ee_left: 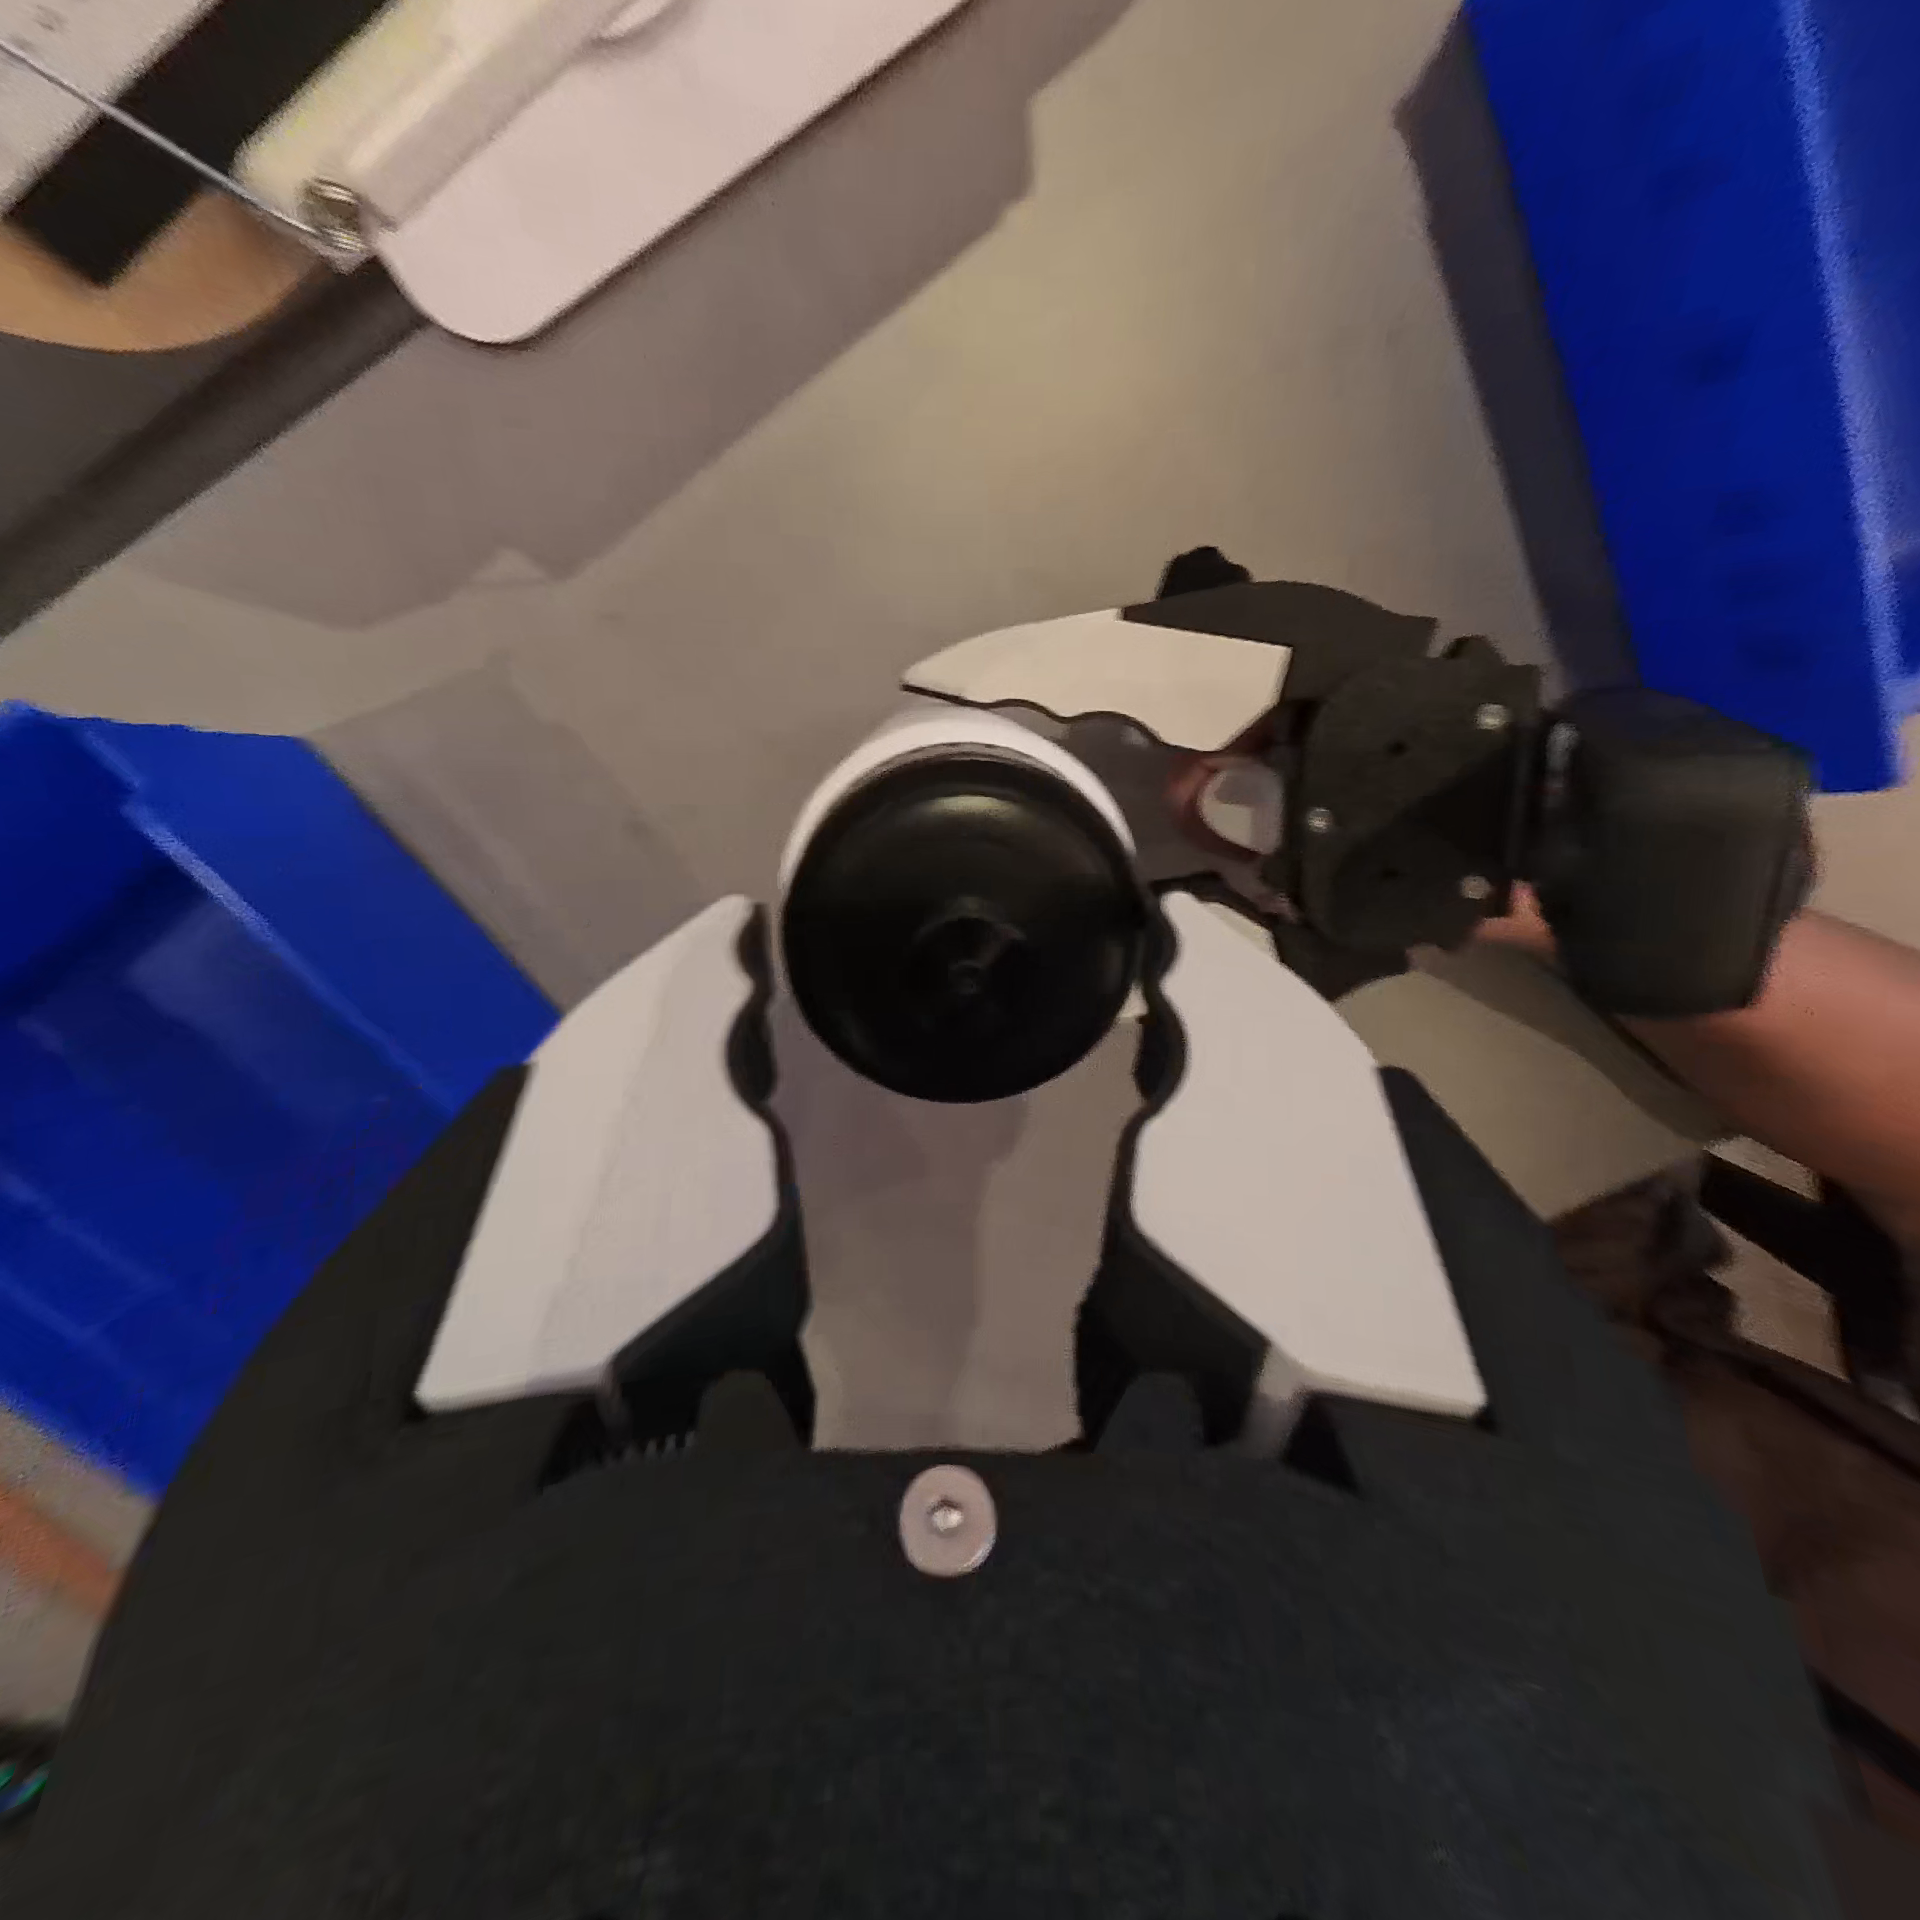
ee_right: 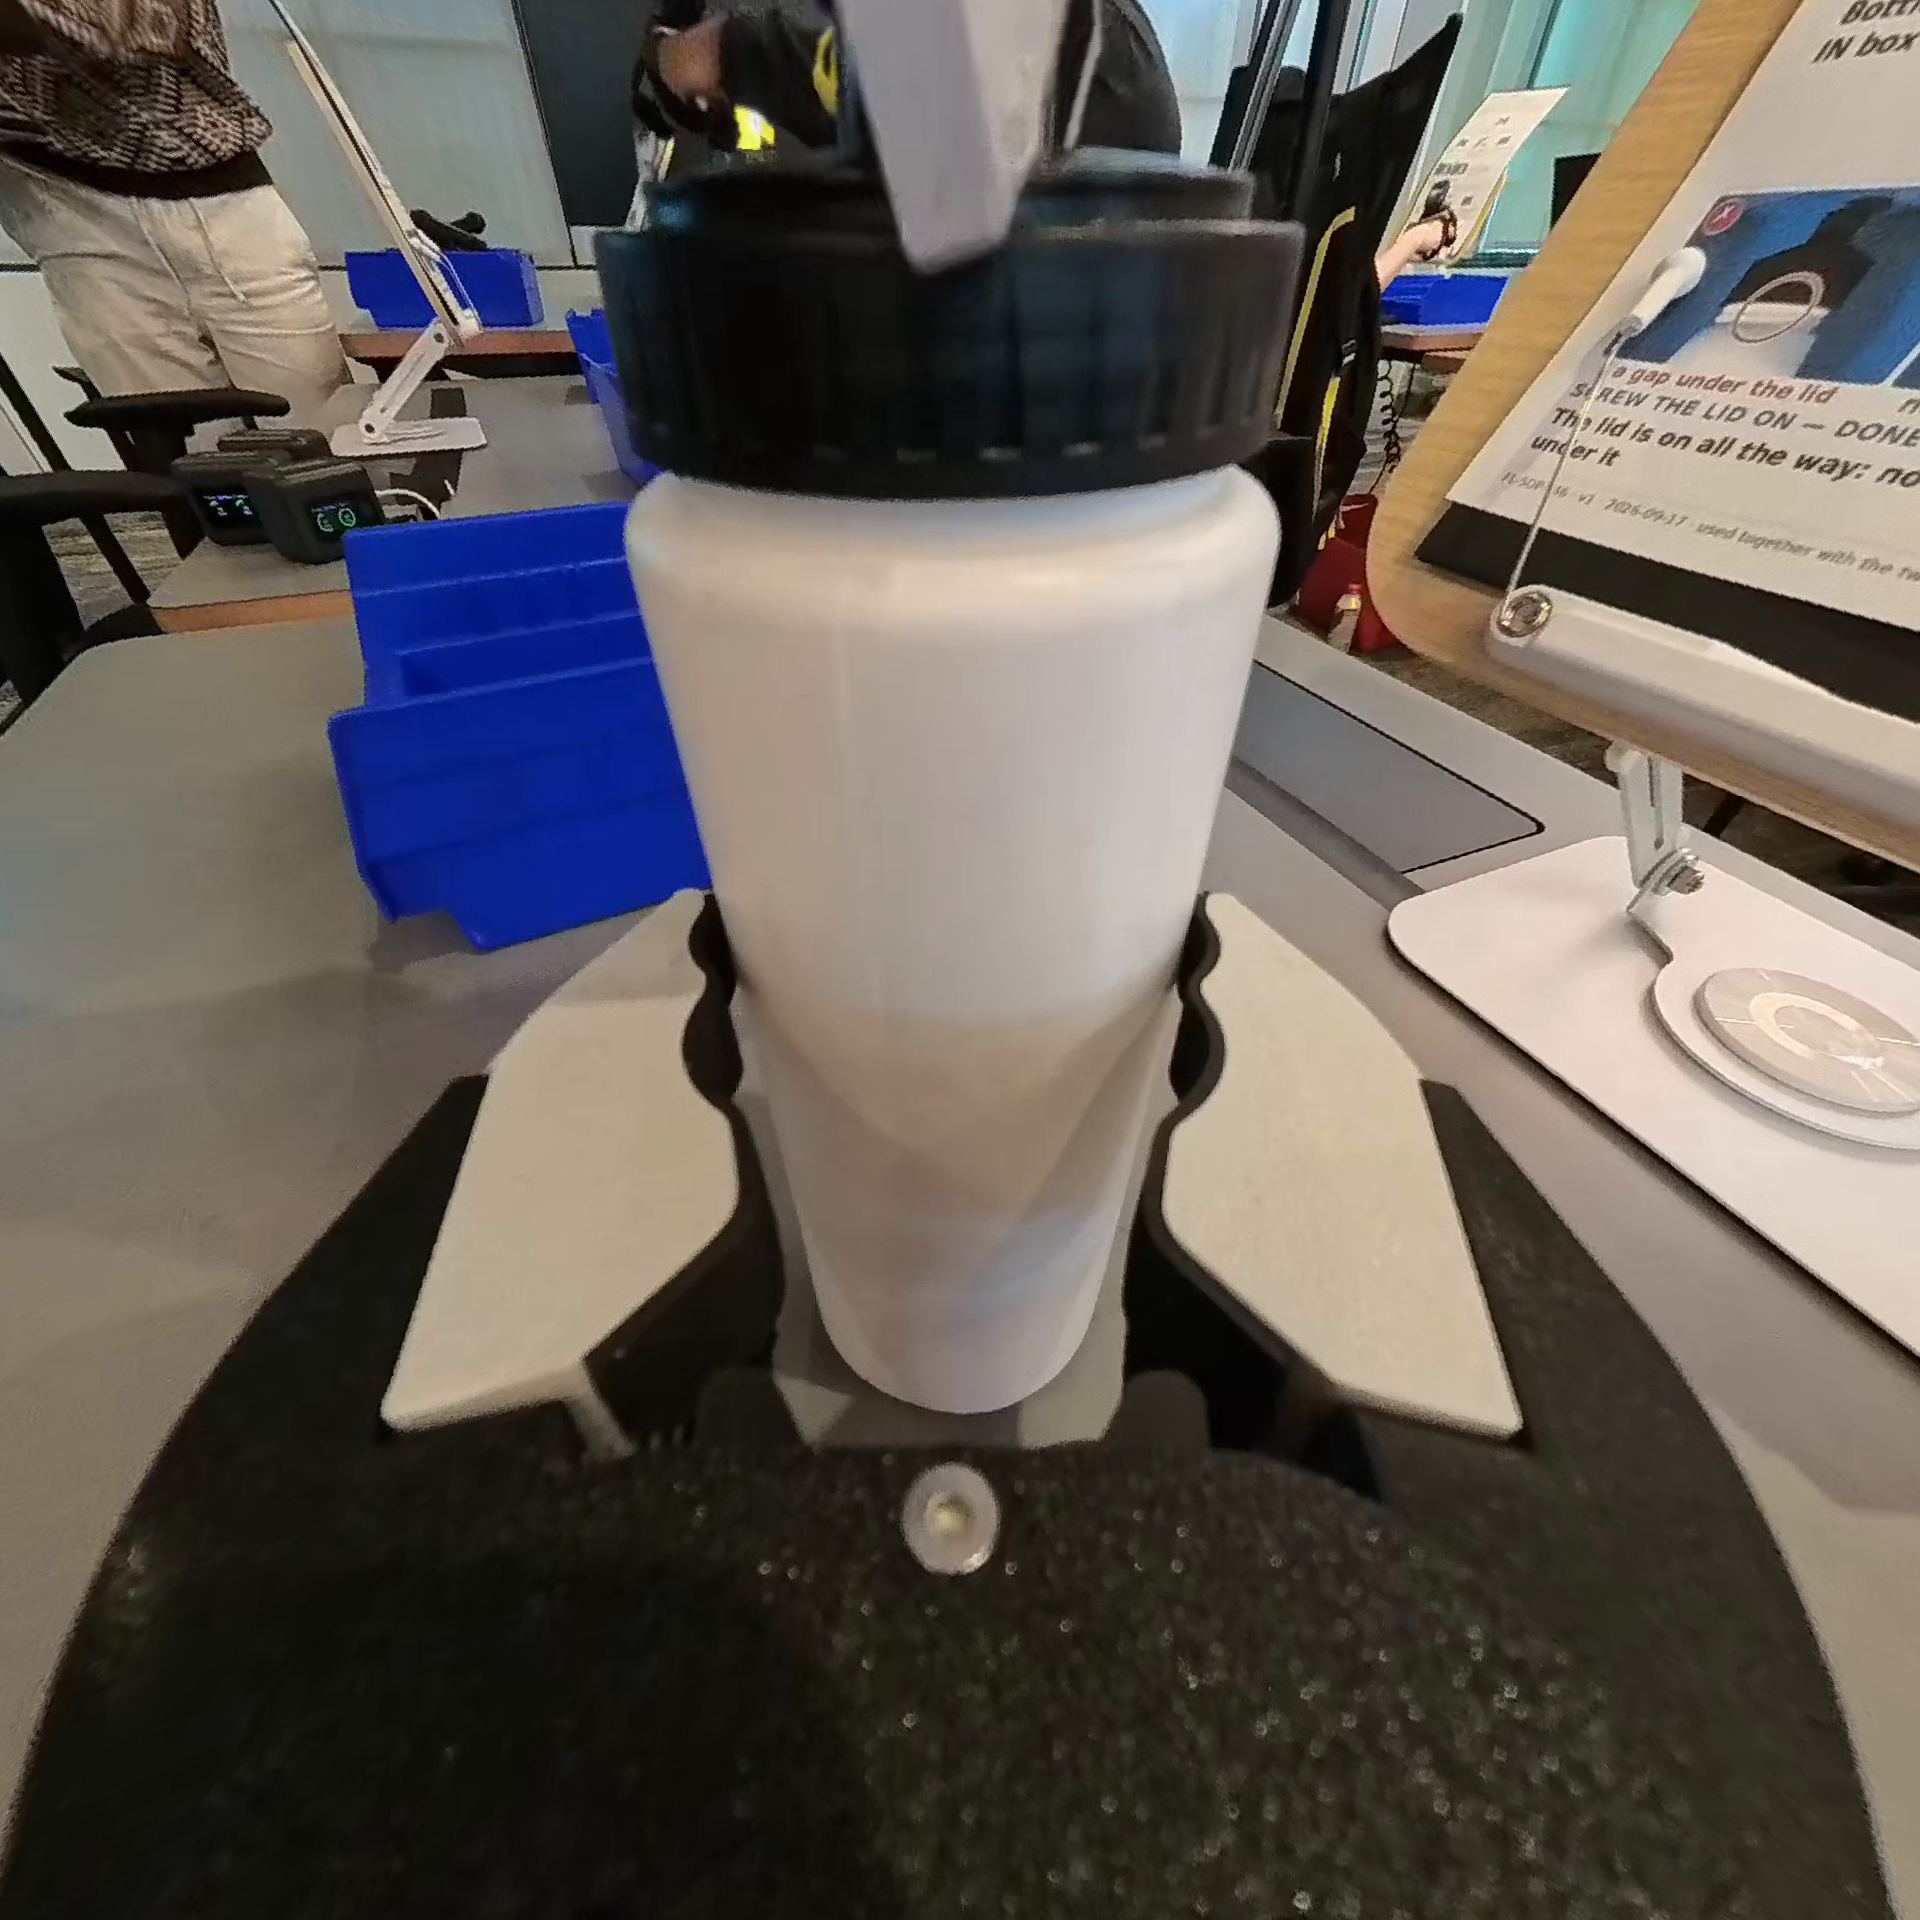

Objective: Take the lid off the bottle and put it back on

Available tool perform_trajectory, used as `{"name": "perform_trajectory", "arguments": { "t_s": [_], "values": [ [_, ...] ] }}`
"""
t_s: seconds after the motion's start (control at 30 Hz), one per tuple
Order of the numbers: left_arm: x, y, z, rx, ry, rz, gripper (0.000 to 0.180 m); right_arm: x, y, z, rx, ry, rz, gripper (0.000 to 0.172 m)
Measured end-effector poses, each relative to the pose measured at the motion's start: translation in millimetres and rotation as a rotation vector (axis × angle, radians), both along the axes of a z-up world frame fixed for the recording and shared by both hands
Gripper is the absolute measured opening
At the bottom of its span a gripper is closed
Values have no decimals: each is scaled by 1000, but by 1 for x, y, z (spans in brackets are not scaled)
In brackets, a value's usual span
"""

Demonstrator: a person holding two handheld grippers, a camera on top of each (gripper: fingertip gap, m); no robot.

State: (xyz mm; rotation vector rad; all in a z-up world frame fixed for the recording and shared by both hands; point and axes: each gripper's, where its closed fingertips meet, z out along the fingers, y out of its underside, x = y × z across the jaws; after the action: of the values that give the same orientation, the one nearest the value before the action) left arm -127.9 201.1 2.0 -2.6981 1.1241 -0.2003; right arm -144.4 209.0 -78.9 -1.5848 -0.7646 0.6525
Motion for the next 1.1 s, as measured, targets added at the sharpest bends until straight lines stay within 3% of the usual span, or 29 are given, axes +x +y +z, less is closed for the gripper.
{"name": "perform_trajectory", "arguments": {
  "t_s": [0.17, 0.4, 0.6, 0.7, 0.77, 0.87, 0.97, 1.07, 1.1],
  "values": [
    [-1, -1, -1, -18, 30, -107, 65, -1, 0, -1, 2, 0, 2, 82],
    [-2, -4, -1, -44, 103, -506, 66, -1, -1, -1, 3, -1, 4, 82],
    [-5, -4, -1, -60, 197, -682, 66, -2, -1, -3, 0, -3, 7, 82],
    [-5, -4, -2, -23, 236, -604, 67, -2, 0, -4, -6, -3, 3, 82],
    [-5, -2, -1, 37, 244, -514, 89, -2, 0, -4, -7, 0, 2, 82],
    [-8, -2, 2, 41, 185, -183, 88, -2, 1, -4, -7, -6, -10, 82],
    [-4, -7, 1, 28, 108, -92, 111, -4, 2, -5, -4, -13, -37, 82],
    [-10, 0, -3, 61, 139, -35, 99, -5, 2, -5, -8, -30, -59, 82],
    [-10, -1, -4, 56, 136, -32, 84, -5, 2, -5, -10, -35, -62, 82]
  ]
}}
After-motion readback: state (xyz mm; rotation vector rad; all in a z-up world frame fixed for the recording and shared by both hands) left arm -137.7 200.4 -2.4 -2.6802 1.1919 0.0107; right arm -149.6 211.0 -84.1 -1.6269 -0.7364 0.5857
